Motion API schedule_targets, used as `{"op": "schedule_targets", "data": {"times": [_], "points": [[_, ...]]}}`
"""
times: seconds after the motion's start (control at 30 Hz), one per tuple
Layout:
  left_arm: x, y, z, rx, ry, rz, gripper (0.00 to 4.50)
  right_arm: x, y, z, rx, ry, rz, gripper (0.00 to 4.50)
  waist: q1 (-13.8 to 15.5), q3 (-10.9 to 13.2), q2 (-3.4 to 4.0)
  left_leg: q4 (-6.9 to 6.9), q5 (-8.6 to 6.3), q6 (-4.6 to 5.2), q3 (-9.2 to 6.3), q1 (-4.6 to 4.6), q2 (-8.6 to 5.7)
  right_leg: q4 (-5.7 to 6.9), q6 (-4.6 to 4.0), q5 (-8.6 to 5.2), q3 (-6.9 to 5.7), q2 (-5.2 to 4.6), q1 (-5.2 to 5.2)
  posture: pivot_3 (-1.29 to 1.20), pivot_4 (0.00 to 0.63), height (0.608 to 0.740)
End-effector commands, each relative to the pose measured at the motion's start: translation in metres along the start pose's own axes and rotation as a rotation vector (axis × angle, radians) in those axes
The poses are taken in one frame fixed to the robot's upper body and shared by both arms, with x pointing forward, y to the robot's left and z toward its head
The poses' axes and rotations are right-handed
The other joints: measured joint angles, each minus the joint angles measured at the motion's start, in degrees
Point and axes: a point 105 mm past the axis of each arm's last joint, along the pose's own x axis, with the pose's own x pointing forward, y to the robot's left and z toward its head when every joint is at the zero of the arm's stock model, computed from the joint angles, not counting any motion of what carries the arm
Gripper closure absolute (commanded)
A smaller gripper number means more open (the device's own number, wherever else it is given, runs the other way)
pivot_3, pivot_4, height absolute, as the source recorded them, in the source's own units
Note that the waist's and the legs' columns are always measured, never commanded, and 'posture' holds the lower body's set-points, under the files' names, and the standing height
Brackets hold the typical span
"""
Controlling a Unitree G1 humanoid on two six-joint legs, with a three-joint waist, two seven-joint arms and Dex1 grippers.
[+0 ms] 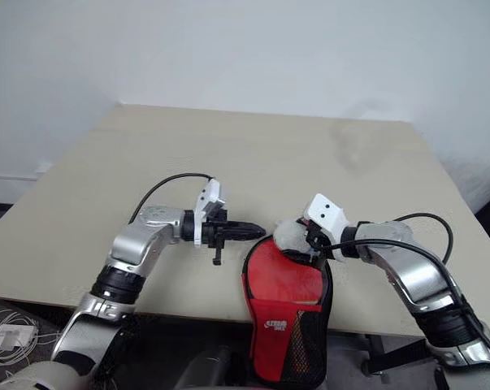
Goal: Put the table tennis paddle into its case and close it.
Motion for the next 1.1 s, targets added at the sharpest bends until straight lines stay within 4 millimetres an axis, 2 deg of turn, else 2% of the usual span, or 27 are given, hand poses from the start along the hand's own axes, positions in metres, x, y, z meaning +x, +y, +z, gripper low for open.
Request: {"op": "schedule_targets", "data": {"times": [0.03, 0.07, 0.13, 0.43, 0.5, 0.57, 0.77, 1.1], "points": [[0.000, -0.006, 0.007, 0.032, -0.011, -0.012, 4.49, 0.003, -0.009, 0.003, -0.033, -0.008, -0.030, 0.00, 0.0, 0.0, 0.00, 0.01, 0.00, 0.00, 0.01, 0.00, 0.00, 0.00, 0.04, 0.02, 0.01, 0.00, 0.00, 0.00, 0.000, 0.715], [0.000, -0.007, 0.005, 0.028, -0.009, -0.008, 4.49, 0.004, -0.011, 0.002, -0.033, -0.005, -0.036, 0.00, 0.0, 0.0, 0.01, 0.01, 0.00, 0.00, 0.00, 0.00, 0.00, 0.00, 0.05, 0.03, 0.02, 0.00, 0.00, 0.00, 0.000, 0.715], [0.002, -0.009, 0.000, 0.021, -0.006, -0.005, 4.50, 0.005, -0.013, 0.000, -0.028, 0.003, -0.041, 0.57, -0.1, 0.0, 0.03, 0.01, 0.00, 0.01, 0.00, 0.00, 0.00, 0.00, 0.05, 0.03, 0.02, 0.00, -0.01, 0.00, 0.000, 0.715], [0.018, -0.013, -0.017, 0.041, 0.023, -0.018, 4.50, 0.008, -0.025, -0.003, -0.019, 0.019, -0.055, 3.65, -0.1, 0.0, 0.06, 0.00, 0.01, -0.02, 0.01, 0.00, 0.02, 0.04, 0.04, 0.03, 0.02, 0.04, -0.03, 0.00, 0.000, 0.715], [0.026, -0.013, -0.021, 0.041, 0.025, -0.021, 4.50, 0.010, -0.028, -0.001, -0.040, 0.021, -0.056, 4.04, -0.2, -0.1, 0.12, 0.01, 0.01, -0.01, 0.02, 0.01, 0.02, 0.05, 0.04, 0.03, 0.03, 0.04, -0.03, 0.00, 0.000, 0.715], [0.033, -0.013, -0.025, 0.041, 0.026, -0.022, 4.50, 0.013, -0.033, 0.002, -0.052, 0.018, -0.059, 4.26, -0.2, -0.1, 0.12, 0.01, 0.01, 0.00, 0.04, 0.01, 0.02, 0.05, 0.04, 0.03, 0.05, 0.04, -0.03, 0.00, 0.000, 0.715], [0.047, -0.009, -0.035, 0.053, 0.045, -0.018, 4.50, 0.022, -0.046, 0.013, -0.095, 0.010, -0.080, 4.26, -0.7, -0.1, 0.13, 0.01, 0.02, 0.00, 0.04, 0.00, 0.02, 0.12, 0.02, 0.05, 0.03, 0.05, -0.08, 0.00, 0.000, 0.715], [0.060, -0.008, -0.060, 0.072, 0.126, -0.014, 4.50, 0.031, -0.050, 0.020, -0.171, 0.008, -0.057, 4.26, -0.8, -0.1, 0.17, 0.03, 0.03, -0.02, 0.08, 0.00, -0.02, 0.13, 0.00, 0.06, 0.06, 0.00, -0.08, 0.00, 0.000, 0.715]]}}
